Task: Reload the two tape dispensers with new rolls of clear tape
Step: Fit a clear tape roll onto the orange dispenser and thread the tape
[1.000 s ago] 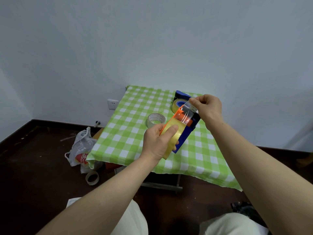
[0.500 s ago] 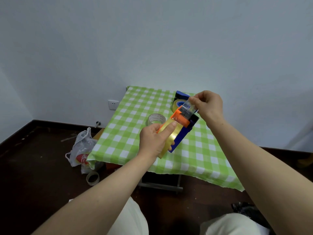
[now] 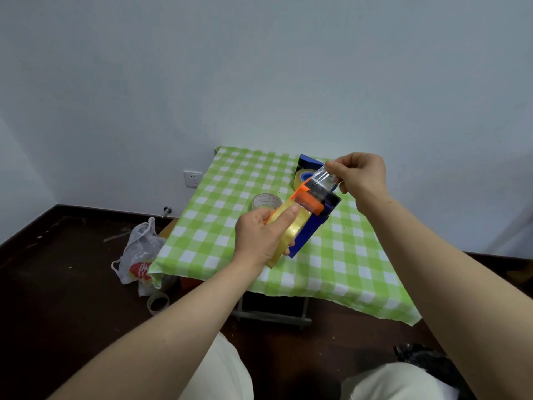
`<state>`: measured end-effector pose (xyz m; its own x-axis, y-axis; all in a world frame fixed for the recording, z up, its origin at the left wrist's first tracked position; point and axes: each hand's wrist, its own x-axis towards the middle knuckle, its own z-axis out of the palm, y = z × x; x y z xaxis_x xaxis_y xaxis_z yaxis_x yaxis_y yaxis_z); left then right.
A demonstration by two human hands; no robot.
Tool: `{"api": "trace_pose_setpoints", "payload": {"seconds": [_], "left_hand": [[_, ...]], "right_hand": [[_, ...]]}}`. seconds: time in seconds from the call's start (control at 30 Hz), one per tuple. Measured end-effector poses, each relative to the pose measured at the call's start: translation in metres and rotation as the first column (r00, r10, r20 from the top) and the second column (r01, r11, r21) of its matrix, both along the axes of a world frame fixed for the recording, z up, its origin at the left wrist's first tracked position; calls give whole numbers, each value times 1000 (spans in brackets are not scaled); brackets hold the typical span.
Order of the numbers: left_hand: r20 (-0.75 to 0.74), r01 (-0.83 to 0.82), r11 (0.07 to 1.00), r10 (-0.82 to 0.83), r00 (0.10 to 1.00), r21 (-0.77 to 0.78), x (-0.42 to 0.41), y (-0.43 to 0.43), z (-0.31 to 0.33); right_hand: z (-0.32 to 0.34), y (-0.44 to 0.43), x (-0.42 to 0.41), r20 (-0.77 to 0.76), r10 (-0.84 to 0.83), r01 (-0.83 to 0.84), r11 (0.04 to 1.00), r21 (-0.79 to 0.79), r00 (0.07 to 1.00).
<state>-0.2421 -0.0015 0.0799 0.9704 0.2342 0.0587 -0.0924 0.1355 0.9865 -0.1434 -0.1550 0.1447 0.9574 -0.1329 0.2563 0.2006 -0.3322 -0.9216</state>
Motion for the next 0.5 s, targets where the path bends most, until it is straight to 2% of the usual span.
{"api": "trace_pose_setpoints", "payload": {"seconds": [0.43,0.5], "left_hand": [[3,-34,996,34,999,-84,-9,-2,11],[-2,-43,995,43,999,-88,-9,-2,12]], "right_hand": [[-12,-12,12,-245,31,-19,999,51,969],[-13,-13,13,-298,44,-16,995,97,954]]}}
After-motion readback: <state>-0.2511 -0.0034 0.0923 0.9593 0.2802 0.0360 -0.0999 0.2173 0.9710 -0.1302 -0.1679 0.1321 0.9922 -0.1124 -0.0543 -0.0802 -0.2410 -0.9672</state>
